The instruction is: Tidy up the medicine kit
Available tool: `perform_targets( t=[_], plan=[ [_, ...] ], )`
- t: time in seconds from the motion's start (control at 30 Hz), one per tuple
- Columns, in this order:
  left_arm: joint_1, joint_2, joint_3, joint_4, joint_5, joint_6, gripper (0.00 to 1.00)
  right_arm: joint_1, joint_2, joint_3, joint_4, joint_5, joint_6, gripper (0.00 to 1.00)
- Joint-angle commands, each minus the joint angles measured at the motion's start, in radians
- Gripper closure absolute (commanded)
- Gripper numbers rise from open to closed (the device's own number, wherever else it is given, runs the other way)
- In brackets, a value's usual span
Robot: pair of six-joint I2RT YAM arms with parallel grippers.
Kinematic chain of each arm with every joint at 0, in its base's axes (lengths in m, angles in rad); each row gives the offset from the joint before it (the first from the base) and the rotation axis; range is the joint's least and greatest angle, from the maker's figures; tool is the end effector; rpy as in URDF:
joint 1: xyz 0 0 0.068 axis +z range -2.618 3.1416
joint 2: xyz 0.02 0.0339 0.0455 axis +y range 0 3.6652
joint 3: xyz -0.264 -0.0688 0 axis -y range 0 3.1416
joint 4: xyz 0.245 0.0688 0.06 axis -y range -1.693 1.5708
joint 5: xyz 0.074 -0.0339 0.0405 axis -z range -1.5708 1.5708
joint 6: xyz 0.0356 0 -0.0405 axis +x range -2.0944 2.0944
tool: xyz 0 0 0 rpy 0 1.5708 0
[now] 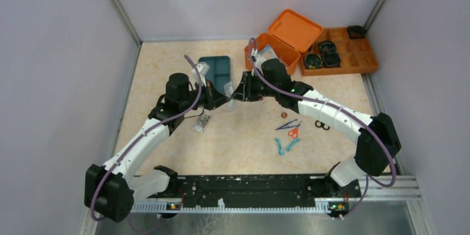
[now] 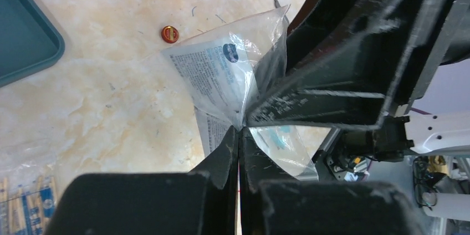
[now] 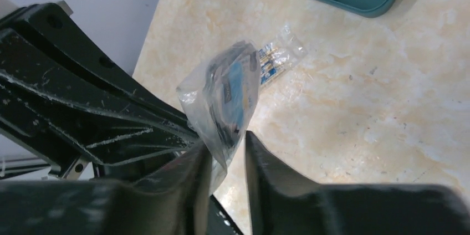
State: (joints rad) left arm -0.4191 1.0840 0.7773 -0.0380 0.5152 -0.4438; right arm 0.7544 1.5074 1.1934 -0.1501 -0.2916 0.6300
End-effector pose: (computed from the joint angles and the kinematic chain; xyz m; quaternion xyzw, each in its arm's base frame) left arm 0.2185 -0.1165 0.2946 0.1368 0.7927 -0.4219 0.4183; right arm 0.2491 0.2482 0.3100 -0.1285 0.8354 0.4270 0.3214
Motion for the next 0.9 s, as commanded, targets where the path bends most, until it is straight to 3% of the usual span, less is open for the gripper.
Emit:
perform_targets(
  t=[0.0, 0.07, 0.13, 0.27, 0.4, 0.6, 0.87],
  plan=[
    [-0.008, -0.002, -0.002, 0.027, 0.003, 0.025, 1.0, 0.002, -0.008, 0.029, 0.026, 0.031, -0.011, 0.79],
    [-0.008, -0.002, -0.004, 0.019, -0.008, 0.032, 1.0, 0.002, -0.019, 0.019, 0.037, 0.038, -0.01, 0.94],
    [-0.009, -0.001, -0.006, 0.017, -0.017, 0.034, 0.95, 0.003, -0.031, 0.011, 0.037, 0.049, -0.01, 1.0],
    [-0.009, -0.003, -0.001, 0.01, -0.034, 0.037, 0.64, 0.001, -0.063, -0.005, 0.024, 0.11, -0.017, 1.0],
    [-0.009, -0.017, 0.027, -0.033, -0.093, 0.059, 0.48, -0.034, -0.09, 0.008, -0.031, 0.187, -0.06, 1.0],
    [-0.007, -0.062, 0.018, -0.113, -0.304, 0.073, 0.35, -0.26, -0.103, 0.038, -0.058, 0.162, -0.075, 1.0],
    [-0.007, -0.107, -0.001, -0.194, -0.377, 0.075, 0.28, -0.48, 0.06, 0.194, -0.029, 0.215, -0.088, 1.0]
  ],
)
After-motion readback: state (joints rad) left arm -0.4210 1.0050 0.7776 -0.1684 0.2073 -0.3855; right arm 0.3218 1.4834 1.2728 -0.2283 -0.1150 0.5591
